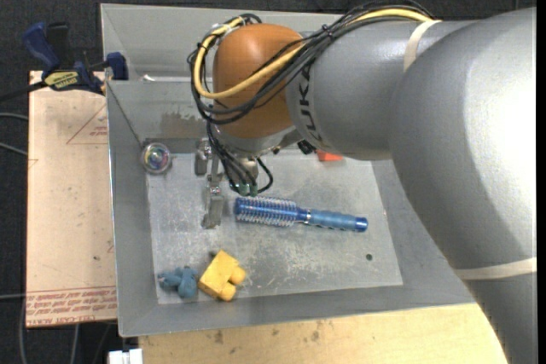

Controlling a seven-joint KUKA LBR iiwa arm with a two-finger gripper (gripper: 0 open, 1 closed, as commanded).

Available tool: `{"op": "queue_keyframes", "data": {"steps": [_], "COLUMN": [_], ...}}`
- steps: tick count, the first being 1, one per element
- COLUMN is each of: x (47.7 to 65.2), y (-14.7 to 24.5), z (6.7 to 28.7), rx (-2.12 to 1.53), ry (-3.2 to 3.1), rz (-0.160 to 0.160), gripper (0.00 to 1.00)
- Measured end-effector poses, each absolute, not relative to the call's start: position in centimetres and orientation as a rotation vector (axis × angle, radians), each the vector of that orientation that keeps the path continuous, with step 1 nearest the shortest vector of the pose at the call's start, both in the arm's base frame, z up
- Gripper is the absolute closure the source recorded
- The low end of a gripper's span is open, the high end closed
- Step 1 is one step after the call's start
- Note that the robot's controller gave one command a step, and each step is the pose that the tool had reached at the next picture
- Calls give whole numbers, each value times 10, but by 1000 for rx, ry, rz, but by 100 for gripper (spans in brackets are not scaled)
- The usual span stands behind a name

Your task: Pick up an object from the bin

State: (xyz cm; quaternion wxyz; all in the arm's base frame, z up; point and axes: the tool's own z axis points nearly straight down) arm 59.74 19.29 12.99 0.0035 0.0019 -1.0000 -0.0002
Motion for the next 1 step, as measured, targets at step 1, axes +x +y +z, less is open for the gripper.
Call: {"op": "queue_keyframes", "data": {"steps": [1], "x": [611], "y": [136], "z": [134], "rx": [79], "ry": [-3141], "rz": [2], "gripper": [0]}}
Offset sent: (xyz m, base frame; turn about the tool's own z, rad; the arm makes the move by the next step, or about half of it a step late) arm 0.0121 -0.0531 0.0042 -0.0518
